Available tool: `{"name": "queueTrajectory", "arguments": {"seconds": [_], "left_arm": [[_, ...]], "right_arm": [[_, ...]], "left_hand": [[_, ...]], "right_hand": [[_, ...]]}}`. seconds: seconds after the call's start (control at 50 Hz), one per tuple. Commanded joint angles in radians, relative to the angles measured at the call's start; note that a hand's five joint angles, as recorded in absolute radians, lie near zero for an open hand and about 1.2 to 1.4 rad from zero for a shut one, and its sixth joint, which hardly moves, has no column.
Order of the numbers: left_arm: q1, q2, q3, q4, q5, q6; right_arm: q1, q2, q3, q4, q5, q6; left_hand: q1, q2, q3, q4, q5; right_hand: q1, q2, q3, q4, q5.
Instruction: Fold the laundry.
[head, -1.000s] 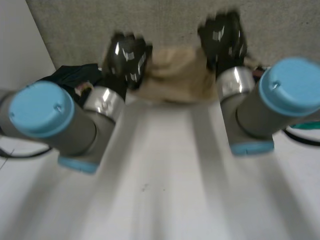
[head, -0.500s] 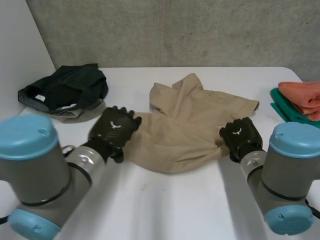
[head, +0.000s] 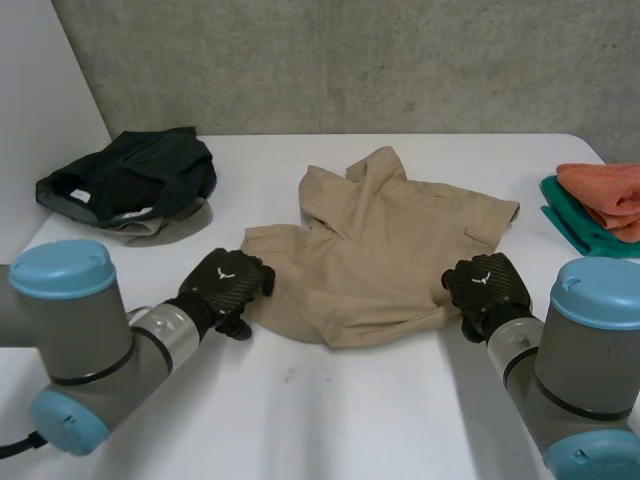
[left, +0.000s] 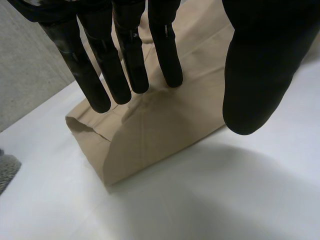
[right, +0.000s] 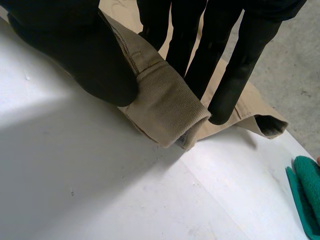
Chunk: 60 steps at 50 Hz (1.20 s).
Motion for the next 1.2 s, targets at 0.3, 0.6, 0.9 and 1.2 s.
{"name": "queueTrajectory", "arguments": {"seconds": [0.3,0.6,0.9,1.2], "left_arm": [[-0.045,-0.122,0.148,0.071,-0.064,0.019],[-0.056,0.573,0.15,-0.207,-0.198,0.015],[-0.077,0.382,0.223,-0.433,-0.204,0.019],[-0.084,-0.041,0.736,0.05,-0.238,0.121]], "right_arm": [[0.013,-0.008,-0.016,0.011,0.002,-0.025],[0.007,-0.302,-0.478,0.463,0.043,-0.201],[0.002,-0.117,-0.698,0.762,0.045,-0.244],[0.005,0.16,-0.88,0.084,0.039,-0.226]], "left_hand": [[0.752,0.752,0.751,0.75,0.751],[0.752,0.752,0.751,0.75,0.751],[0.752,0.752,0.751,0.75,0.751],[0.752,0.752,0.751,0.75,0.751]], "right_hand": [[0.282,0.229,0.205,0.2,0.213],[0.282,0.229,0.205,0.2,0.213],[0.282,0.229,0.205,0.2,0.213],[0.282,0.229,0.205,0.2,0.213]]}}
